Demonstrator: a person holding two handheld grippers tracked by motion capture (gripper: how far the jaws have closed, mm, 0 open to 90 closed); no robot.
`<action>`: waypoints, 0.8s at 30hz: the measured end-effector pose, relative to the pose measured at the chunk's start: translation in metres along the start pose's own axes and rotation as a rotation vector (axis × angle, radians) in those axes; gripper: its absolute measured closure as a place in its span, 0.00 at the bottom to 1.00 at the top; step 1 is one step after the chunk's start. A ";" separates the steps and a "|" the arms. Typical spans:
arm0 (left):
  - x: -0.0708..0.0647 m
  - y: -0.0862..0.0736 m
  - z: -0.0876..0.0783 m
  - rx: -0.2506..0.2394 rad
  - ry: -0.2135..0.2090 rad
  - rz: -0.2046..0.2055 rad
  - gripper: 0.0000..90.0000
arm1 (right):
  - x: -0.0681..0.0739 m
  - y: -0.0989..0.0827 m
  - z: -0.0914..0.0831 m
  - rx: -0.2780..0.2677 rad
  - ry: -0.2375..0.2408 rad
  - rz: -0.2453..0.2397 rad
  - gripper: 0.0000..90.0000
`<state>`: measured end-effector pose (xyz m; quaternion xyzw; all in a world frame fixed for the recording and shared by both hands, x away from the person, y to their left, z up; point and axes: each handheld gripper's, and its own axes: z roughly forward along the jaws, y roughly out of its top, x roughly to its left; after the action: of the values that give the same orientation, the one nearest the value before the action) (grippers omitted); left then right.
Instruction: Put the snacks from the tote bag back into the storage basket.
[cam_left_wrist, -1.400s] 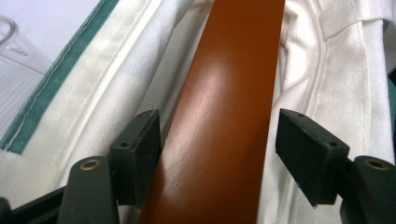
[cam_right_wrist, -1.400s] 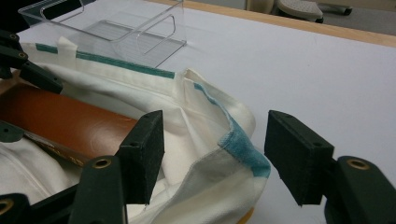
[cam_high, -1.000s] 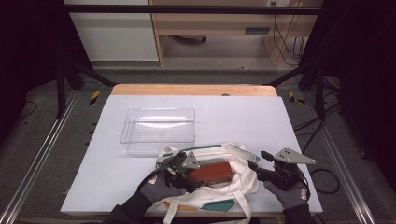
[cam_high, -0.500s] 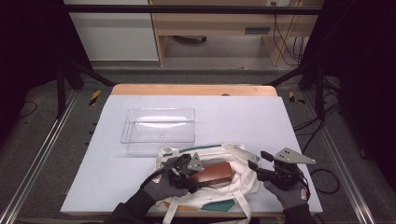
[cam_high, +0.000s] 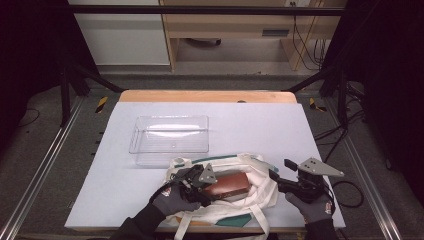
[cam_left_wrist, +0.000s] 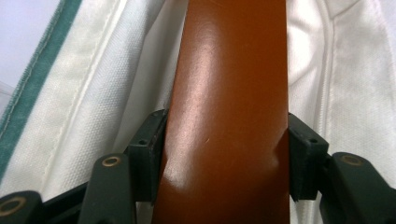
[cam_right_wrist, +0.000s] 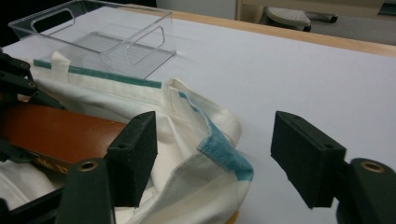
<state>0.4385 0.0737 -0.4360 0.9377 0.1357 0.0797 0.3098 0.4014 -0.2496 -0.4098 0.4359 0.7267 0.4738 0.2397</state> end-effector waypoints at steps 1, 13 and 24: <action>0.000 0.000 -0.002 -0.010 0.003 -0.004 0.46 | 0.000 0.000 0.000 -0.004 -0.004 0.003 0.32; 0.003 0.004 -0.022 -0.080 -0.012 -0.038 0.46 | -0.009 0.004 -0.010 -0.061 -0.080 0.036 0.18; 0.001 0.016 -0.044 -0.171 -0.005 -0.038 0.47 | -0.017 0.001 -0.012 -0.062 -0.118 0.052 0.18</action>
<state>0.4325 0.0862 -0.3913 0.9052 0.1455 0.0830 0.3905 0.4014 -0.2695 -0.4050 0.4742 0.6848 0.4754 0.2832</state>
